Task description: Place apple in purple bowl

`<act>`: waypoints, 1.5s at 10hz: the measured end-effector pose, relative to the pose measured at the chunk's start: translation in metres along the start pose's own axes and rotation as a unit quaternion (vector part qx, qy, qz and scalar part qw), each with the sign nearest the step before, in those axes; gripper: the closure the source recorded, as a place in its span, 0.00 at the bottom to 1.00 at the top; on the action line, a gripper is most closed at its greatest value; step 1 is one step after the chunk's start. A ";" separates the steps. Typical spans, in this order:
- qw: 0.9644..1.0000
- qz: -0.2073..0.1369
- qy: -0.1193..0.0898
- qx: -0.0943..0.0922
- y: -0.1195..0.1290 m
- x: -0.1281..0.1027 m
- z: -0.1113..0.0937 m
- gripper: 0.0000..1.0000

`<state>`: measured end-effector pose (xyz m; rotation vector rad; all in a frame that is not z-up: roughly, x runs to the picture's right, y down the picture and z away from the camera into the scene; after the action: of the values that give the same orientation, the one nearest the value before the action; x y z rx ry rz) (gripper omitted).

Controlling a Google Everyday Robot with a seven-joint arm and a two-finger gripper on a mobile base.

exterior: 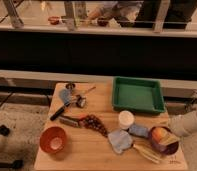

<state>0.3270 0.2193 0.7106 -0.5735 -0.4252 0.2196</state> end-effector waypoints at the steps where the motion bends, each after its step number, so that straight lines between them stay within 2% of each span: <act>1: 1.000 0.001 0.001 -0.001 0.000 0.001 0.002 1.00; 8: 1.000 0.017 0.016 -0.010 -0.005 0.016 0.020 1.00; 15: 0.999 0.026 0.030 -0.010 -0.007 0.031 0.019 1.00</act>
<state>0.3466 0.2331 0.7392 -0.6097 -0.3554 0.2467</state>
